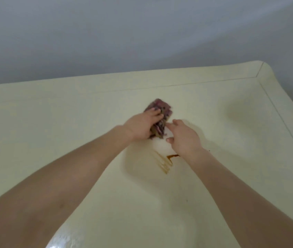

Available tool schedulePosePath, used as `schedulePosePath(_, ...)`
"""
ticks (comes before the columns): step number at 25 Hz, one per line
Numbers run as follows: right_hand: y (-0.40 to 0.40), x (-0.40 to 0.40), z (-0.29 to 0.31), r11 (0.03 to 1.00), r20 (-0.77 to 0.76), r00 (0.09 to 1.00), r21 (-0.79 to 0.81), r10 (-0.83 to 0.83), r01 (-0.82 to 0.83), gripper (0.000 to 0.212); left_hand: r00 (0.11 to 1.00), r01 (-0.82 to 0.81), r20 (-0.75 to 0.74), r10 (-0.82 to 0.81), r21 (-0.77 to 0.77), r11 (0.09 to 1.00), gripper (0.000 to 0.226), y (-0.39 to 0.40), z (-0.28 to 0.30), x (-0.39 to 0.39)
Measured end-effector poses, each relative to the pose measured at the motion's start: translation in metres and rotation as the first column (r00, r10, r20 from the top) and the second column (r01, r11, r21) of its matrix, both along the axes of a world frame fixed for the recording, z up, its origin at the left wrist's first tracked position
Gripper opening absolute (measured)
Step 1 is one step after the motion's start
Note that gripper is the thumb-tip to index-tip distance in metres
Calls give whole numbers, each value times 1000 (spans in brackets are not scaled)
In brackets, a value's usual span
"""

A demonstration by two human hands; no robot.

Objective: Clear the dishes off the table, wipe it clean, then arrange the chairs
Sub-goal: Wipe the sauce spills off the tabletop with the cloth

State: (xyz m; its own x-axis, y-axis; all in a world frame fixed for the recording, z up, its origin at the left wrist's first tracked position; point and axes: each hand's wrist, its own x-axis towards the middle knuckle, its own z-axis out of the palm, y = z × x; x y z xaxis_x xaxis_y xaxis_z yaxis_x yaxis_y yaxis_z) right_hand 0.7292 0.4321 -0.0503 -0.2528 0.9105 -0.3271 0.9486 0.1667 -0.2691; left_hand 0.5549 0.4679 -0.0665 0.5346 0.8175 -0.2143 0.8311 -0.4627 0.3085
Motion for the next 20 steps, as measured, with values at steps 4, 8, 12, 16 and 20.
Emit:
schedulePosePath(4,-12,16,10,994,-247,968,90,-43,67,52,968,-109,199,153,-213,971,77,-73,22,-11)
schedulePosePath(8,-29,-23,10,961,-263,926,134,271,-243,55,594,-545,476,648,-353,760,65,-106,41,-31)
schedulePosePath(12,-55,-35,-14,943,-92,940,95,328,-319,48,629,-731,283,724,-99,675,56,-133,33,-40)
schedulePosePath(16,-115,6,-23,877,-83,908,307,411,-369,39,753,-638,165,637,-55,768,56,-141,21,-35)
schedulePosePath(20,-56,-7,-28,886,109,937,304,333,-350,53,829,-557,-50,557,24,830,69,-127,11,-29)
